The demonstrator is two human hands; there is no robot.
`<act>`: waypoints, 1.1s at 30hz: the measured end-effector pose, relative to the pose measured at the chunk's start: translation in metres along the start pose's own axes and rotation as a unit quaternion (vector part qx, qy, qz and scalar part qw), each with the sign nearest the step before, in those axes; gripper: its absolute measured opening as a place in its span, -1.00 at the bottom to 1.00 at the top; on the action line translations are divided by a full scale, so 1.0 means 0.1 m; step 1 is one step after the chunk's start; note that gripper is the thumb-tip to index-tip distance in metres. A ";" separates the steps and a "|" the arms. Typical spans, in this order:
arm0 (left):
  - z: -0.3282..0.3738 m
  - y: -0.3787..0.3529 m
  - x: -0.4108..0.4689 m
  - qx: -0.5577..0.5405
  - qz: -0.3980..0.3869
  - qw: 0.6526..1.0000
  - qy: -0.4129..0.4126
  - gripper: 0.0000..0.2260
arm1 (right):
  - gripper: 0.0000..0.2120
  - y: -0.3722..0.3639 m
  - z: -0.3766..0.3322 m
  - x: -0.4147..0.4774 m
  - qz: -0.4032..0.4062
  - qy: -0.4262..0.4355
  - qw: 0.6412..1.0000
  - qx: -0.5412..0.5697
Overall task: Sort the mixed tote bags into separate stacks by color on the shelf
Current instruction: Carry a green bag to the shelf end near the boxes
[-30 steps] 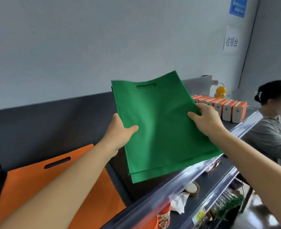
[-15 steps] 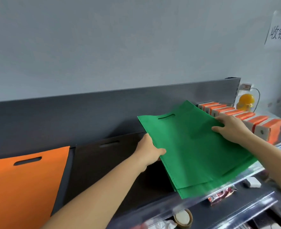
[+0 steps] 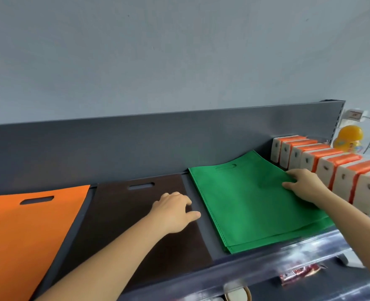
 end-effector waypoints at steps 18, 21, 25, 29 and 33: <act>-0.07 0.30 -0.18 0.129 0.132 0.978 -0.096 -0.60 | -0.47 -0.07 -0.51 -0.22 0.078 0.080 0.992 -0.066; -0.37 0.57 -0.37 0.195 0.169 0.962 -0.090 -0.66 | -0.51 -0.21 -1.15 -0.46 0.061 0.157 0.985 -0.023; -1.14 0.89 -0.82 0.239 0.151 0.959 -0.032 -0.66 | -0.55 -0.53 -2.12 -0.98 0.025 0.273 0.962 0.004; -2.05 1.32 -1.56 0.265 0.164 0.950 0.028 -0.65 | -0.54 -0.87 -3.12 -1.63 -0.024 0.370 0.929 0.004; -3.07 1.78 -2.48 0.269 0.184 0.939 0.109 -0.58 | -0.53 -1.20 -4.08 -2.37 -0.068 0.421 0.904 0.005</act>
Point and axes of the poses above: each hand's wrist, its own x-axis towards the middle knuckle, its own y-axis out of the back of the hand, z = x × y, the point moved 8 cm from there along x, towards the middle knuckle, and after that the axes turned 10 degrees about z, right-handed, at the moved point
